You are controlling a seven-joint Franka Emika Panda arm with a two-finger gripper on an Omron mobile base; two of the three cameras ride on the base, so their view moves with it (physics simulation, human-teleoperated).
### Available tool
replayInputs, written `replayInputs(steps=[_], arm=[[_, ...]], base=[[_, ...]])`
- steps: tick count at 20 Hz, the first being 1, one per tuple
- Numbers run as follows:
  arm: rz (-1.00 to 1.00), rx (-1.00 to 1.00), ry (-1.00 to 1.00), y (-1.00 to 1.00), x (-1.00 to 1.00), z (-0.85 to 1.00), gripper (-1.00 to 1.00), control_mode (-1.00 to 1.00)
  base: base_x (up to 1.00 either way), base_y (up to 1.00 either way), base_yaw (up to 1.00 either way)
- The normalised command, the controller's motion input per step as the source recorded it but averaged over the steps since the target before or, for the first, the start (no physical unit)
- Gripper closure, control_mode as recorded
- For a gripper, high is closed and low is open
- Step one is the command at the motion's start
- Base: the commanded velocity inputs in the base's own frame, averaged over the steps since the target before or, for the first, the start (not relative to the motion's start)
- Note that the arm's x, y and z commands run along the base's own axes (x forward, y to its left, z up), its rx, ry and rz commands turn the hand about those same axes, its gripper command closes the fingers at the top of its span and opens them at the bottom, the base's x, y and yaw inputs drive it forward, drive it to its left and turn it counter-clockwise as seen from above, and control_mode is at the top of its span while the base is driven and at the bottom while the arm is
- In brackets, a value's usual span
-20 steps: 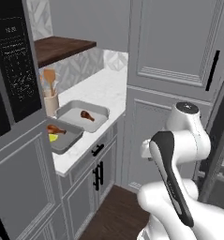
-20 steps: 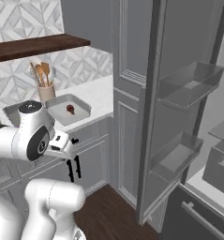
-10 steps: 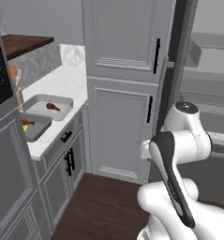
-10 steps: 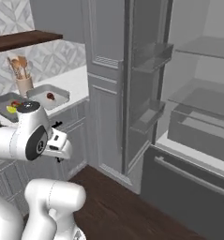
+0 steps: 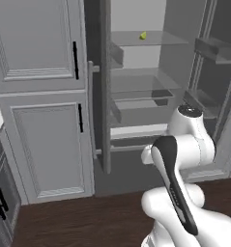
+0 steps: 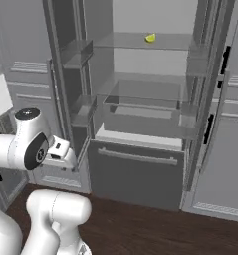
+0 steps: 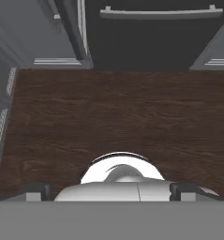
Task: Place one lemon wedge and one chicken drumstick in each tupperware on the nearby counter, to pack two identical lunches.
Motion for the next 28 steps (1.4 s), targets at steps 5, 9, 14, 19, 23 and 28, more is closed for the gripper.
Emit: replayInputs(steps=[5,9,14,19,23,28], arm=[[0.00,0.00,0.00,0.00,0.00,0.00,-1.00,1.00],[0.00,0.00,0.00,0.00,0.00,0.00,-1.00,1.00],[0.00,0.00,0.00,0.00,0.00,0.00,-1.00,1.00],[0.00,0.00,0.00,0.00,0.00,0.00,-1.00,1.00],[0.00,0.00,0.00,0.00,0.00,0.00,-1.00,1.00],[0.00,0.00,0.00,0.00,0.00,0.00,-1.00,1.00]], base=[[0.00,-0.97,-0.39],[0.23,-0.51,0.02],[0.64,0.14,0.05],[0.91,0.44,0.01],[0.63,0.39,0.00],[0.61,0.38,0.00]])
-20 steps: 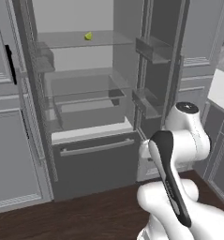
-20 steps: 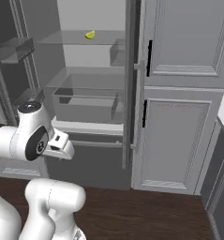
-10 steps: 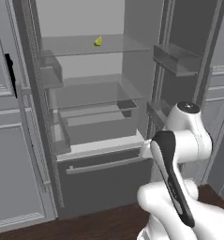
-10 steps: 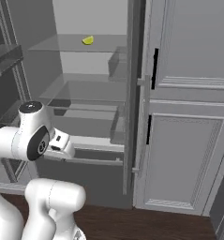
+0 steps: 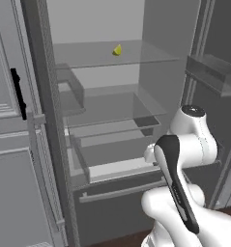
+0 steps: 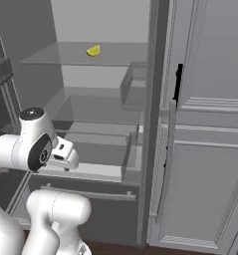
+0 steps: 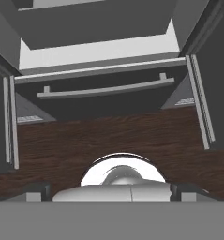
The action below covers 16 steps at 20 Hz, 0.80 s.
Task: Place one lemon wedge and one chicken drumstick in each tupperware on the nearby counter, to pack two identical lunches.
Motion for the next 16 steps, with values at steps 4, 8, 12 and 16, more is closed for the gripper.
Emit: replayInputs(steps=[4,8,12,16], arm=[[0.00,0.00,0.00,0.00,0.00,0.00,-1.00,1.00],[0.00,0.00,0.00,0.00,0.00,0.00,-1.00,1.00],[0.00,0.00,0.00,0.00,0.00,0.00,-1.00,1.00],[0.00,0.00,0.00,0.00,0.00,0.00,-1.00,1.00]], base=[[0.68,0.23,0.00],[0.82,0.12,0.01],[0.61,0.03,0.00],[0.03,0.00,0.02]])
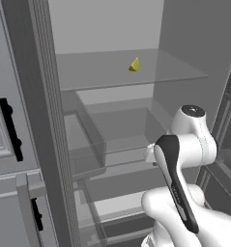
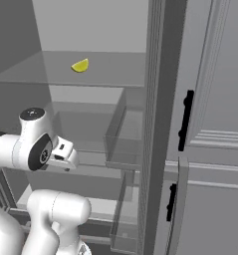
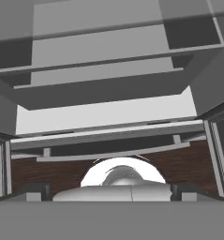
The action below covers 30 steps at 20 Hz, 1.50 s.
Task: Place one lemon wedge and one chicken drumstick in each tupperware on the nearby counter, to pack two identical lunches.
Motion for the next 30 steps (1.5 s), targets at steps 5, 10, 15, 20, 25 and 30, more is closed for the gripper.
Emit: replayInputs(steps=[5,10,15,20,25,30], arm=[[0.01,-0.02,-0.03,0.00,0.00,0.09,-1.00,-1.00],[0.08,-0.09,-0.28,0.07,0.00,0.59,-1.00,-1.00],[0.07,-0.11,-0.36,0.04,0.01,0.70,-1.00,-1.00],[0.01,0.01,-0.31,0.00,0.03,0.94,-1.00,-1.00],[0.00,0.14,-0.12,0.00,0.00,0.99,-1.00,-1.00],[0.00,0.07,0.00,0.00,0.20,1.00,-1.00,-1.00]], base=[[0.00,0.00,0.02],[0.00,0.00,0.00],[0.00,0.00,0.00],[0.00,0.00,0.00],[0.00,0.00,0.00],[0.00,0.00,0.00]])
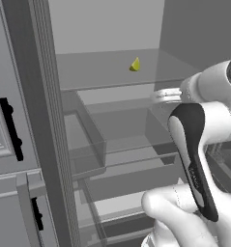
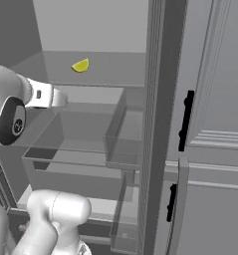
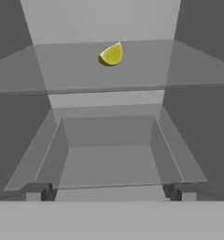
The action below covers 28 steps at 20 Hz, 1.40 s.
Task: Place one lemon wedge and one chicken drumstick in each tupperware on the nearby counter, to pack two identical lunches.
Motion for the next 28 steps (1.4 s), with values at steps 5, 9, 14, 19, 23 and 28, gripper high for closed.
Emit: replayInputs(steps=[5,9,14,19,23,28], arm=[[0.00,0.00,0.00,0.00,0.51,1.00,-1.00,-1.00],[-0.03,0.00,0.03,0.05,0.86,0.35,-1.00,-1.00],[-0.12,0.00,-0.01,0.21,1.00,-0.55,-1.00,-1.00],[-0.07,-0.04,0.05,0.52,1.00,-0.10,-1.00,-1.00],[-0.03,-0.01,0.05,0.27,1.00,-0.10,-1.00,-1.00],[-0.03,0.00,0.00,-0.20,0.71,-0.05,-1.00,-1.00]], base=[[0.00,0.00,0.00],[0.00,0.00,0.00],[0.00,0.00,0.00],[0.00,0.00,0.00],[0.00,0.00,0.00],[0.00,0.00,0.00]])
